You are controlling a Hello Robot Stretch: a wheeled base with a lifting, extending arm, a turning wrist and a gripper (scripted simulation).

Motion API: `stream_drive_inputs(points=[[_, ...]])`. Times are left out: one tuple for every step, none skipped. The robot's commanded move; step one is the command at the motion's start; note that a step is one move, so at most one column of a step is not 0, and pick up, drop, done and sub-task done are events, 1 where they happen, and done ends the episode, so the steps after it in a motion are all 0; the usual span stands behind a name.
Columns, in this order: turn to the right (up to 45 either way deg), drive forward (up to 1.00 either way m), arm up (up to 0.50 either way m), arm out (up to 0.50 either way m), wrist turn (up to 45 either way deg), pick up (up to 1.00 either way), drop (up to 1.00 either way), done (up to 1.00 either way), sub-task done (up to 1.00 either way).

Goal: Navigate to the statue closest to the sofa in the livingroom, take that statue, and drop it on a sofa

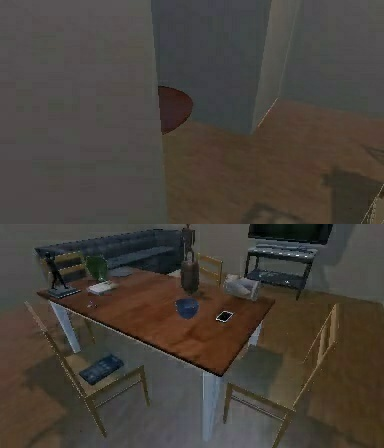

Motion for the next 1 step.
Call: stream_drive_inputs(points=[[30.0, 0.00, 0.00, 0.00, 0.0, 0.00, 0.00, 0.00, 0.00]])
